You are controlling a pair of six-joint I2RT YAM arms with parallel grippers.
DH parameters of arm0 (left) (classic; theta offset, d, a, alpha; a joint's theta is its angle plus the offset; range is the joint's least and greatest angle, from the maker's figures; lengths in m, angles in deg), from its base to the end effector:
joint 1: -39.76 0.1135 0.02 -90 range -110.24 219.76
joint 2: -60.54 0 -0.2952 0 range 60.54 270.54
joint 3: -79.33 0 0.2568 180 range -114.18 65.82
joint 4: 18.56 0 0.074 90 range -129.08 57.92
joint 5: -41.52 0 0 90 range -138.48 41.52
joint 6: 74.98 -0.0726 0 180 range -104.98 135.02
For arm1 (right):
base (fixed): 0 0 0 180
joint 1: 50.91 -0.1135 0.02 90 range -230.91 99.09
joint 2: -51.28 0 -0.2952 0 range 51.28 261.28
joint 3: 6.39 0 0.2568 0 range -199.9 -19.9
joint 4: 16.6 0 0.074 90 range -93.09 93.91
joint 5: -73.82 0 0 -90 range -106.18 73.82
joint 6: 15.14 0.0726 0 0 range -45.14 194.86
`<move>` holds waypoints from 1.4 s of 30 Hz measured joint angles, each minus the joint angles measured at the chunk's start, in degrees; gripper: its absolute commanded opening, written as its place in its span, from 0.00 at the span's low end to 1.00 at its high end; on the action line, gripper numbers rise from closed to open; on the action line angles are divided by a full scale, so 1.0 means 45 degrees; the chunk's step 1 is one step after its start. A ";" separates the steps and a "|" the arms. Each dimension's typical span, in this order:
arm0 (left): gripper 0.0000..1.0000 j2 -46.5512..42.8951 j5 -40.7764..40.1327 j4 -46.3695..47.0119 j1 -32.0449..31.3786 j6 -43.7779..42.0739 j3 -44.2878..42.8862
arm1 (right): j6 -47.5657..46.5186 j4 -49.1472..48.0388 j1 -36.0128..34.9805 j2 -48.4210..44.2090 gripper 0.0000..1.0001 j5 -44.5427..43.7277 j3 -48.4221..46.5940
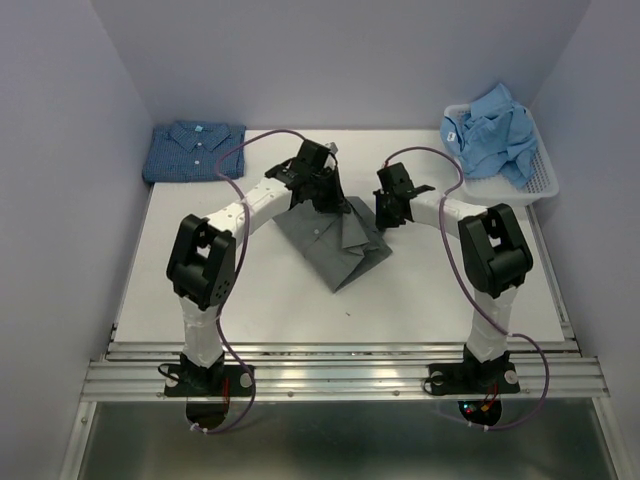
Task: Fold and stack the long sleeve shirts
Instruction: Fold the shirt
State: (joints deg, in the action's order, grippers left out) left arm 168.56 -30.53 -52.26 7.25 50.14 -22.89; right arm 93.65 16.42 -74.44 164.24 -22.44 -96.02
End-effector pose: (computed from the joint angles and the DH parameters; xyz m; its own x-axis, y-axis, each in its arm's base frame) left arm 0.3904 -0.2753 0.2773 -0.8483 -0.1084 -0.5184 0.2737 0.7483 -0.6043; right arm 0.4175 0.1732 0.1619 -0.8325 -0.0133 -0.5538 -0.0774 0.9927 0.0925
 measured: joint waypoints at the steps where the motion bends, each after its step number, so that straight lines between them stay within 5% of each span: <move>1: 0.00 0.0291 0.0097 0.0107 -0.0049 -0.0029 -0.0306 | 0.0000 -0.0029 0.0068 0.0000 0.13 0.0112 0.0015; 14: 0.02 0.2715 0.0986 0.0840 -0.0262 0.0267 -0.2093 | 0.0005 -0.0209 0.0306 0.0024 0.12 0.0971 0.0044; 15: 0.11 0.2900 0.1049 0.0923 -0.0282 0.0301 -0.2225 | 0.0005 -0.0209 0.0325 0.0024 0.13 0.0996 0.0044; 16: 0.44 0.3084 0.1103 0.0986 -0.0301 0.0321 -0.2346 | 0.0005 -0.0214 0.0330 0.0024 0.14 0.1049 0.0044; 21: 0.98 0.4401 0.1263 0.0840 -0.0369 0.0092 -0.3803 | -0.0073 -0.0243 0.0340 0.0024 0.22 0.0889 0.0044; 25: 0.99 0.4575 0.1127 0.0403 -0.0248 -0.0092 -0.4274 | -0.0204 0.0146 0.0427 -0.0185 0.36 -0.0155 0.0019; 28: 0.99 0.4430 0.1078 0.0432 -0.0282 -0.0296 -0.4881 | -0.0204 0.0923 0.0442 -0.0933 0.55 -0.1098 0.0019; 29: 0.99 0.4235 0.1015 0.0427 -0.0282 -0.0379 -0.4891 | -0.0189 0.1127 0.0442 -0.1375 0.69 -0.1341 0.0019; 34: 0.99 0.1933 0.0622 0.0850 -0.0160 -0.0568 -0.3468 | -0.0034 0.1462 0.0442 -0.4517 0.73 -0.1982 0.0214; 35: 0.99 0.1345 0.0583 0.1117 -0.0063 -0.0563 -0.2924 | -0.0078 0.1428 0.0442 -0.5377 0.87 -0.1860 0.0403; 36: 0.99 0.0753 0.0554 0.1355 0.0073 -0.0568 -0.2351 | -0.0131 0.1428 0.0442 -0.6003 0.99 -0.1457 0.0554; 42: 0.99 -0.0233 0.0505 0.2375 0.1428 -0.0607 -0.0219 | -0.0019 -0.0019 0.0476 -0.7019 1.00 0.4031 0.1477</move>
State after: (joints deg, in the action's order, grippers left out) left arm 167.51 -28.25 -41.57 13.68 47.40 -23.87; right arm 93.56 16.33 -72.29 132.66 -4.30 -89.37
